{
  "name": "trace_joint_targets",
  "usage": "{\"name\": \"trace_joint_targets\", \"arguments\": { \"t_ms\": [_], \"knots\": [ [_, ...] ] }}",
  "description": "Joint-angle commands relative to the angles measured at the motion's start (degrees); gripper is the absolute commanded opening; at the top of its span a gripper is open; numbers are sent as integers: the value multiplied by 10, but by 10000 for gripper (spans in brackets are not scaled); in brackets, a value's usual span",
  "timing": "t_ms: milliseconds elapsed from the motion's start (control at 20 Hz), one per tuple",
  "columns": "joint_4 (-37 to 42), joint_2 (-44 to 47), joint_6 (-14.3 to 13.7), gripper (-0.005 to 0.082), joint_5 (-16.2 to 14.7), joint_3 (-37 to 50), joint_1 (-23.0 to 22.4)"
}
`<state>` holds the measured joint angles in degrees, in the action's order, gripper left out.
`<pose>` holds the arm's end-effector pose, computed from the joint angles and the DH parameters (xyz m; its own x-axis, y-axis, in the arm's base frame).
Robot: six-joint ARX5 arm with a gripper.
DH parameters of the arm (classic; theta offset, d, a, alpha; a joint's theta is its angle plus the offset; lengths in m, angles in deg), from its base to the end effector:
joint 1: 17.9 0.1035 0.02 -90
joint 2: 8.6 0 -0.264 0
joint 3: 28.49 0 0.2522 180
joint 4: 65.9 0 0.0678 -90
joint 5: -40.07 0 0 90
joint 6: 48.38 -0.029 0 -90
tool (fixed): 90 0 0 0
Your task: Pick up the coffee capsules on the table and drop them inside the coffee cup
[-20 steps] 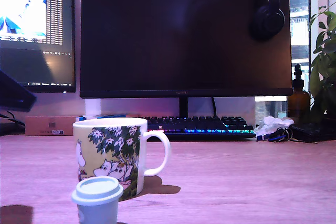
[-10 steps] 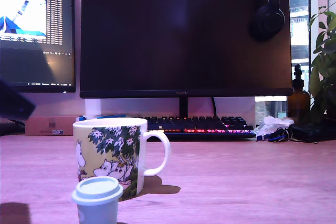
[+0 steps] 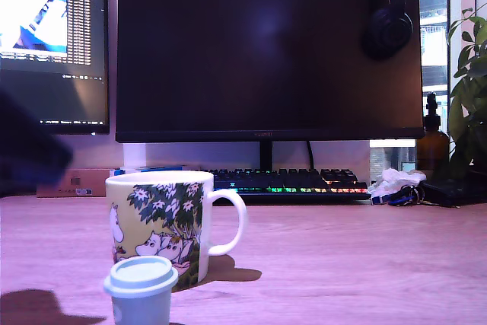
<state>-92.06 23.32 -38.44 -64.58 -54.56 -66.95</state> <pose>0.0784 -0.1016 0.1666 0.3467 -0.7854 -0.5128 0.7982 0.5341 -0.2784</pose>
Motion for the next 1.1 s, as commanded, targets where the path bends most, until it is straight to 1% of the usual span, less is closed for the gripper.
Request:
{"name": "trace_joint_targets", "arguments": {
  "t_ms": [0, 150, 250, 300, 400, 450, 550, 600, 700, 800, 1050],
  "knots": [
    [3, 10, 4, 464, 3, 4, -3],
    [-2, 24, 8, 465, 10, -6, -2],
    [-29, 35, 12, 466, 28, -25, -2],
    [-43, 42, 19, 466, 37, -34, -2],
    [-60, 57, 24, 483, 38, -51, -3],
    [-68, 66, 24, 508, 38, -60, -4],
    [-78, 87, 21, 536, 38, -75, -7],
    [-83, 97, 17, 535, 38, -80, -9],
    [-92, 116, 1, 536, 38, -89, -12],
    [-106, 138, 0, 537, 38, -103, -20],
    [-108, 201, -9, 537, 61, -143, -49]
  ]
}}
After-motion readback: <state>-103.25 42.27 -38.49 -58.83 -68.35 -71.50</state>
